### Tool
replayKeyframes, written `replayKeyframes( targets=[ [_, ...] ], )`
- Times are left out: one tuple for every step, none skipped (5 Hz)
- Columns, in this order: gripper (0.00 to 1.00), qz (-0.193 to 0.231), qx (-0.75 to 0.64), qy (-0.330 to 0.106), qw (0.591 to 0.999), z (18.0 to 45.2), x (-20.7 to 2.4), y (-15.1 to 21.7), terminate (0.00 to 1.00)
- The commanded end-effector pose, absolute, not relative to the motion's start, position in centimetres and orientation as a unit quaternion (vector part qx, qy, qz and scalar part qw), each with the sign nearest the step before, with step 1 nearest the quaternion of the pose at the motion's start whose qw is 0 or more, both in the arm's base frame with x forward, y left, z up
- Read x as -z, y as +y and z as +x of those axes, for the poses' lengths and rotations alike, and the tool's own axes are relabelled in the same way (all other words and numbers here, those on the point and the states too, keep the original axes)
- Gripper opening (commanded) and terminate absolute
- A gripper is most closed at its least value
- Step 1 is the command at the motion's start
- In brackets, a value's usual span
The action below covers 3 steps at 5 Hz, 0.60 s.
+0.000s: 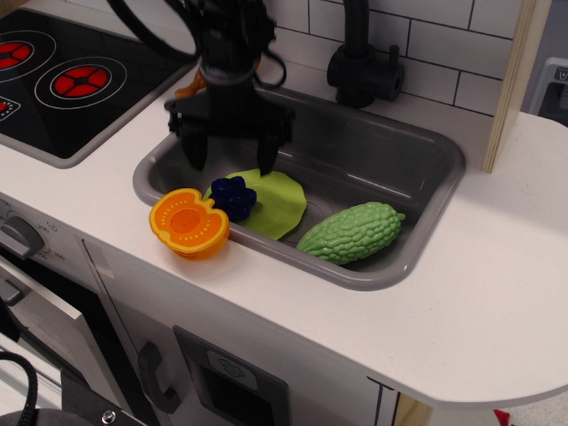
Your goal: Put blueberries on plate sink
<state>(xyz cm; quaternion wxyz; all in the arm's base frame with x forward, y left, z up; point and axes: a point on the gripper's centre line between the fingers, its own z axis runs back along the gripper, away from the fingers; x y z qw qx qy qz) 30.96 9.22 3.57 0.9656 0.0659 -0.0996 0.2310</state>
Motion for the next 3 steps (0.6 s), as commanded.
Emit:
replayKeyframes(
  targets=[
    [1.0,0.043,-0.215,-0.134,0.967,32.25,-10.47,8.71,0.0],
    [1.0,0.043,-0.215,-0.134,0.967,32.25,-10.47,8.71,0.0],
    [1.0,0.043,-0.215,-0.134,0.967,32.25,-10.47,8.71,1.0]
  ],
)
